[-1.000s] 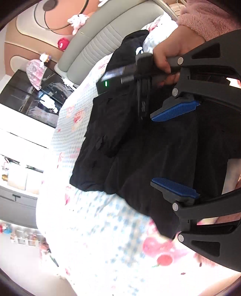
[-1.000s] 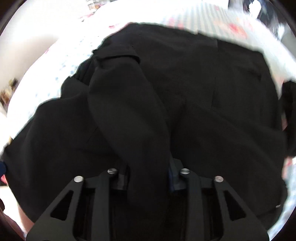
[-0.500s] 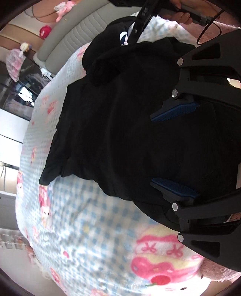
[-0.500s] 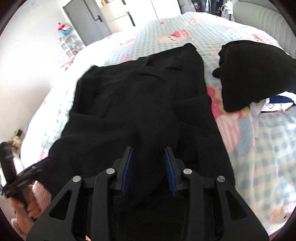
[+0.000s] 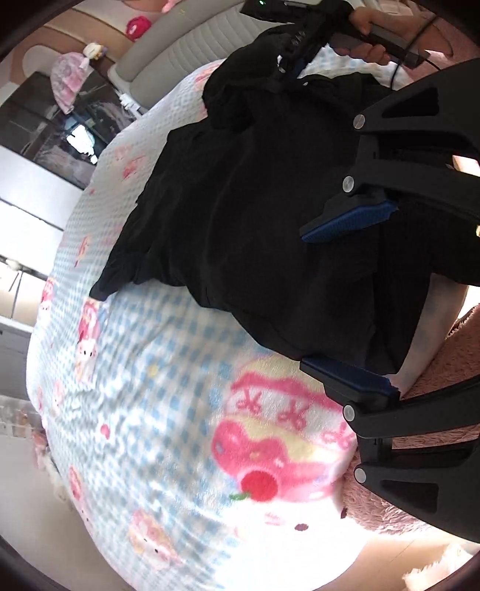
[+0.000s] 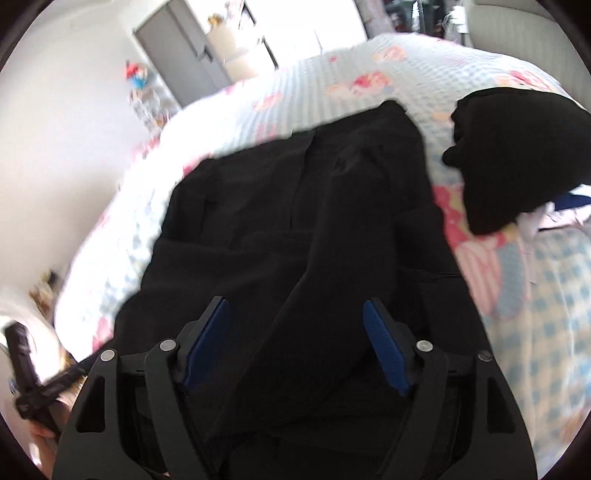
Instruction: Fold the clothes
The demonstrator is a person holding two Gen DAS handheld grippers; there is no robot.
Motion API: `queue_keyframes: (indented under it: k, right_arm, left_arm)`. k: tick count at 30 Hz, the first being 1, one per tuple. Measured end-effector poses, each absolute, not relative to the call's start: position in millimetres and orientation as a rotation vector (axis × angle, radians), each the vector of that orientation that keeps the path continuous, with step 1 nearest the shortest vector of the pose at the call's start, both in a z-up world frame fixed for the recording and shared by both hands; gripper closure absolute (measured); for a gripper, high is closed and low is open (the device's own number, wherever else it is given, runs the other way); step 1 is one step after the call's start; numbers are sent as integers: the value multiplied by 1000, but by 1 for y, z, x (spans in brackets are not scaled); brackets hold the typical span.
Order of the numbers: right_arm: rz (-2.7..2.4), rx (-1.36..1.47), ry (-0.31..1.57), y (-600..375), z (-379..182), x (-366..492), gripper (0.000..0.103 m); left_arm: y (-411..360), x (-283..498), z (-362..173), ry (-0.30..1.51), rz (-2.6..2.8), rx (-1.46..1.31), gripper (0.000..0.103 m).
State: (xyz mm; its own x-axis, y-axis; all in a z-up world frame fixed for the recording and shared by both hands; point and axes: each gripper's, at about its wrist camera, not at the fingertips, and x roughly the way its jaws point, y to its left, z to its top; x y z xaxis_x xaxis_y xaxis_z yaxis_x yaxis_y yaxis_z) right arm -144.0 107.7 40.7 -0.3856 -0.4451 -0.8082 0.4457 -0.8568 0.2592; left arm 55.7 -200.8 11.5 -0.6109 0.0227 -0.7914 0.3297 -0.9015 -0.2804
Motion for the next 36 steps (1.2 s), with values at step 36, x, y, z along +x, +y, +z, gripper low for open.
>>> queue_keyframes:
  k: [36]
  right_arm:
    - [-2418,1284,-101,164,55,-124,50]
  left_arm:
    - [-174,63,48,512,-2838,1206,39]
